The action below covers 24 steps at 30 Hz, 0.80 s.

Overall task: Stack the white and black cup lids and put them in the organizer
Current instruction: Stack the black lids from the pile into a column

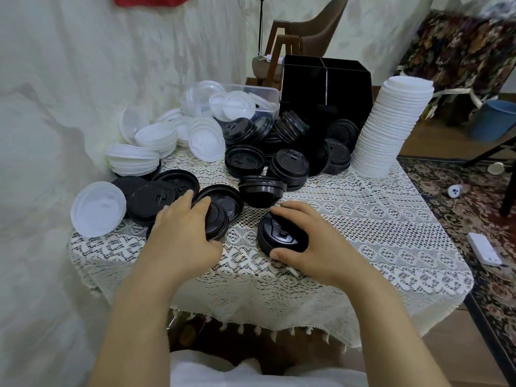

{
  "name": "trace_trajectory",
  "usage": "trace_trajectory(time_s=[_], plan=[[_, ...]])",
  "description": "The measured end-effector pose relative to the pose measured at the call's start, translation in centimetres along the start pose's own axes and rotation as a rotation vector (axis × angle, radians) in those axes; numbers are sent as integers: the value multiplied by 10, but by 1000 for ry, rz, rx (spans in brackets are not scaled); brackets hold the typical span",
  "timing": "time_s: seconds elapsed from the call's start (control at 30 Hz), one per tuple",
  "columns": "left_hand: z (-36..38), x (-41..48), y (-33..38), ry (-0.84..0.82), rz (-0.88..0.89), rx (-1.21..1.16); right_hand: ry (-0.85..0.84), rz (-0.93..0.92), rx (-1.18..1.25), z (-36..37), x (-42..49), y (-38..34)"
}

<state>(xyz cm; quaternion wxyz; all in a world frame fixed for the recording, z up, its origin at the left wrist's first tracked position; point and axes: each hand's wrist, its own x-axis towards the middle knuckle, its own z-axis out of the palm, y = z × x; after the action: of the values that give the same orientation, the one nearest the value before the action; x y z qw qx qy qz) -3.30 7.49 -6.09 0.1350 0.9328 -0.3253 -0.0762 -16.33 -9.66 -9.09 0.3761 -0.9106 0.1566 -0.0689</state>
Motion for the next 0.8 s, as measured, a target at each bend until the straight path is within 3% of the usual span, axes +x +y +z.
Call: trace_trajectory(time_s=[0.37, 0.53, 0.8], plan=[[4, -1, 0, 230, 161, -296, 26, 13, 76, -1, -1, 1], [7, -5, 19, 220, 287, -468, 33, 18, 181, 0, 0, 4], [26, -2, 45, 143, 376, -428, -7, 56, 231, -12, -4, 18]])
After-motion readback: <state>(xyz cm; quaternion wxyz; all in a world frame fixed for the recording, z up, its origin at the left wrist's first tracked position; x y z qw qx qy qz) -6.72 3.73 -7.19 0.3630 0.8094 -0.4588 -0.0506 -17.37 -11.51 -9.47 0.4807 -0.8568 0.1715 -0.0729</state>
